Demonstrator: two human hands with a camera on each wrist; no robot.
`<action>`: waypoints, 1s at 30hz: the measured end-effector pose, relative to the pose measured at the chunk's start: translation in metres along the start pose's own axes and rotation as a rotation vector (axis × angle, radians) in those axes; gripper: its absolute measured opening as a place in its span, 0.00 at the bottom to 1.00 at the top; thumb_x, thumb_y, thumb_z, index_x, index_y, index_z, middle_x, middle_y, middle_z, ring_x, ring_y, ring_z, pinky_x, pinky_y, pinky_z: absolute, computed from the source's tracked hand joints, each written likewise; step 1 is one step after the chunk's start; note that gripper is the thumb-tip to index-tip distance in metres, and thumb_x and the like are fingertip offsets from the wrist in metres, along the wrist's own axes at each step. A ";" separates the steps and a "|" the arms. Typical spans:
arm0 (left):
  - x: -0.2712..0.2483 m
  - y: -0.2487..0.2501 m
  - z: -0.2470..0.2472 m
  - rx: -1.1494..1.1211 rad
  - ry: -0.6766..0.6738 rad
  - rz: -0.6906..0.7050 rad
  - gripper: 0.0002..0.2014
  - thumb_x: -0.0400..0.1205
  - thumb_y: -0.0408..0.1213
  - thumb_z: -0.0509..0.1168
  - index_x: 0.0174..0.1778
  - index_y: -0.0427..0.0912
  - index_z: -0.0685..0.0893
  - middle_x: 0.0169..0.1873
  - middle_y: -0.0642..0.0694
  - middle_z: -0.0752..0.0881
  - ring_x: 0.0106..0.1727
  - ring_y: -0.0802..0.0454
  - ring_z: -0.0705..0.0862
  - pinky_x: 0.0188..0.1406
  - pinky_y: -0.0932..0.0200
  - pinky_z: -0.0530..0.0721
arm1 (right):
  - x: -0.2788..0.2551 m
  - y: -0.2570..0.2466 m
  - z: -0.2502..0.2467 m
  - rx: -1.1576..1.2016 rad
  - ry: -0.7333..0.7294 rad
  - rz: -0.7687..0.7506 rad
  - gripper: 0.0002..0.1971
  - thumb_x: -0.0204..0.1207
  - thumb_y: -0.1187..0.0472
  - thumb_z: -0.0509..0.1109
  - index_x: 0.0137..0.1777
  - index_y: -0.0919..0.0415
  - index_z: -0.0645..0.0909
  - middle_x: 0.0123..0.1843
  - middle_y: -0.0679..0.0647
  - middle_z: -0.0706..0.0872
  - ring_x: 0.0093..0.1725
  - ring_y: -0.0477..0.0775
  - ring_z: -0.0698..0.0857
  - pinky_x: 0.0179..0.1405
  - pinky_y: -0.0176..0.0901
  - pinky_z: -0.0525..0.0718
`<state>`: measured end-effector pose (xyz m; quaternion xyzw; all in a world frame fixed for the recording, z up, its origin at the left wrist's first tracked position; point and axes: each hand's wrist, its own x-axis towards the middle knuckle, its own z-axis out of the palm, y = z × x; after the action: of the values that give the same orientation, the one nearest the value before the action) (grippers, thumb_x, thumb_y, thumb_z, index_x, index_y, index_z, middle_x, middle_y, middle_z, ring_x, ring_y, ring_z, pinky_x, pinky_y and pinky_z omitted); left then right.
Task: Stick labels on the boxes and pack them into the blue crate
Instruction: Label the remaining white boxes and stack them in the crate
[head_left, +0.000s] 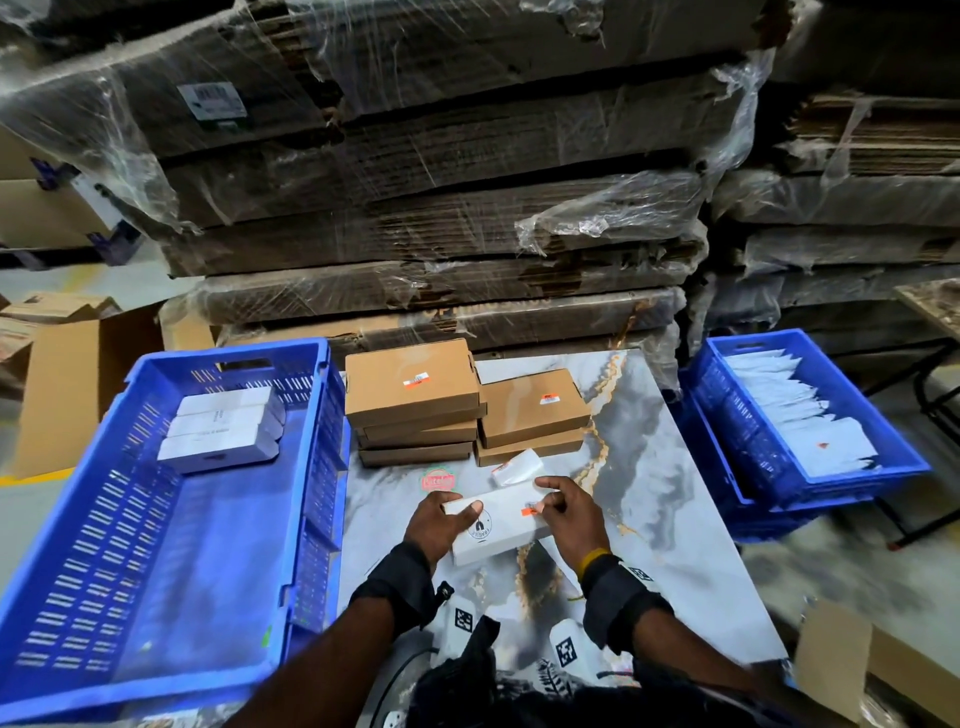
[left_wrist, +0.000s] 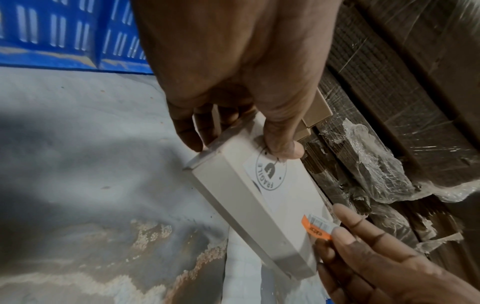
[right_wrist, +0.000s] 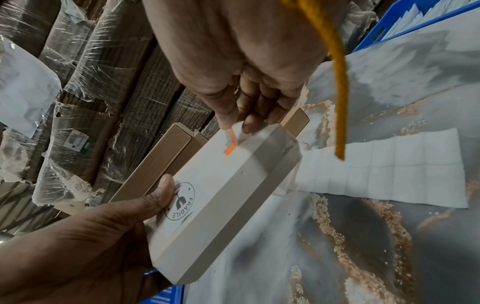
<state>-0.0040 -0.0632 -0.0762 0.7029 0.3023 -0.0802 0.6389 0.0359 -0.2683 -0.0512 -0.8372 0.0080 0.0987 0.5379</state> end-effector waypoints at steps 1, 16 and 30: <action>0.000 0.000 0.001 0.009 -0.006 -0.008 0.20 0.75 0.44 0.78 0.57 0.39 0.81 0.54 0.36 0.89 0.51 0.42 0.89 0.42 0.57 0.83 | 0.000 0.001 -0.001 0.004 0.005 0.005 0.18 0.76 0.74 0.65 0.55 0.51 0.85 0.40 0.45 0.82 0.49 0.53 0.84 0.45 0.26 0.79; -0.021 0.007 0.022 0.011 -0.136 -0.116 0.20 0.80 0.48 0.72 0.61 0.41 0.78 0.54 0.39 0.89 0.40 0.53 0.84 0.32 0.62 0.80 | 0.007 0.024 -0.023 -0.094 0.133 0.022 0.12 0.68 0.64 0.82 0.49 0.52 0.86 0.54 0.56 0.81 0.43 0.52 0.84 0.48 0.36 0.80; -0.029 0.001 0.041 -0.011 -0.116 -0.145 0.22 0.79 0.48 0.73 0.62 0.41 0.77 0.52 0.39 0.90 0.41 0.48 0.87 0.33 0.59 0.85 | 0.025 0.043 -0.031 -0.021 0.074 0.051 0.08 0.68 0.65 0.82 0.32 0.58 0.86 0.44 0.59 0.87 0.39 0.46 0.84 0.33 0.18 0.75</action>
<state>-0.0157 -0.1119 -0.0678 0.6697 0.3153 -0.1652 0.6517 0.0600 -0.3117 -0.0814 -0.8453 0.0480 0.0815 0.5259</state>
